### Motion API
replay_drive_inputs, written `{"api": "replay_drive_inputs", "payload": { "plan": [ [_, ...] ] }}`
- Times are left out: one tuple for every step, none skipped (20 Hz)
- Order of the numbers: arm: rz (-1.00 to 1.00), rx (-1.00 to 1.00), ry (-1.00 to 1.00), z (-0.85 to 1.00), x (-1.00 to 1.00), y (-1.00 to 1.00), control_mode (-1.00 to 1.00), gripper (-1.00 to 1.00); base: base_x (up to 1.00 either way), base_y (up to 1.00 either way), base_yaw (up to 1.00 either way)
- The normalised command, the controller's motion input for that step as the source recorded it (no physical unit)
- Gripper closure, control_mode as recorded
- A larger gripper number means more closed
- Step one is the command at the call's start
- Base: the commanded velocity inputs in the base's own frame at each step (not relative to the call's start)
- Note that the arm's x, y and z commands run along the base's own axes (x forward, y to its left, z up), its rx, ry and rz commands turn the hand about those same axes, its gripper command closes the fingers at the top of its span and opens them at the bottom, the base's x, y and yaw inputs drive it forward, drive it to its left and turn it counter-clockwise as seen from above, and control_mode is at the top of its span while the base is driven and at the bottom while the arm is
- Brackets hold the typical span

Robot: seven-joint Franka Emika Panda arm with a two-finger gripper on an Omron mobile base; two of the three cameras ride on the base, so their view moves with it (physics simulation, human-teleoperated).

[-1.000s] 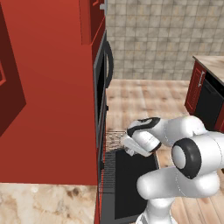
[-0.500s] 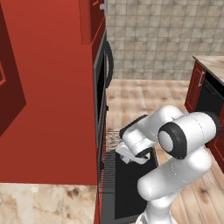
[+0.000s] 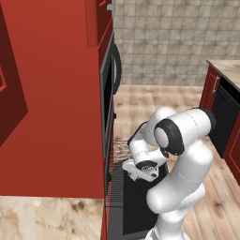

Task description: Place the fish on the top rack of the oven, and slide the tray back inside. Close the oven door.

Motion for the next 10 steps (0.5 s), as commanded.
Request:
{"api": "replay_drive_inputs", "payload": {
  "plan": [
    [0.0,0.0,0.0,-0.12,0.44,0.0,-1.0,1.0,0.0,0.0,0.0],
    [0.0,0.0,0.0,-0.12,0.47,0.0,-1.0,1.0,0.0,0.0,0.0],
    [0.0,0.0,0.0,-0.12,0.44,0.0,-1.0,1.0,0.0,0.0,0.0],
    [0.0,0.0,0.0,-0.12,0.41,0.0,-1.0,1.0,0.0,0.0,0.0],
    [0.0,0.0,0.0,-0.16,0.37,0.0,-1.0,1.0,0.0,0.0,0.0],
    [0.0,0.0,0.0,-0.18,0.39,0.0,-1.0,1.0,0.0,0.0,0.0],
    [0.0,0.0,0.0,-0.19,0.44,0.0,-1.0,1.0,0.0,0.0,0.0],
    [0.0,0.0,0.0,-0.2,0.46,0.0,-1.0,1.0,0.0,0.0,0.0],
    [0.0,0.0,0.0,-0.23,0.46,0.0,-1.0,1.0,0.0,0.0,0.0],
    [0.0,0.0,0.0,-0.29,0.46,0.0,-1.0,1.0,0.0,0.0,0.0]
  ]
}}
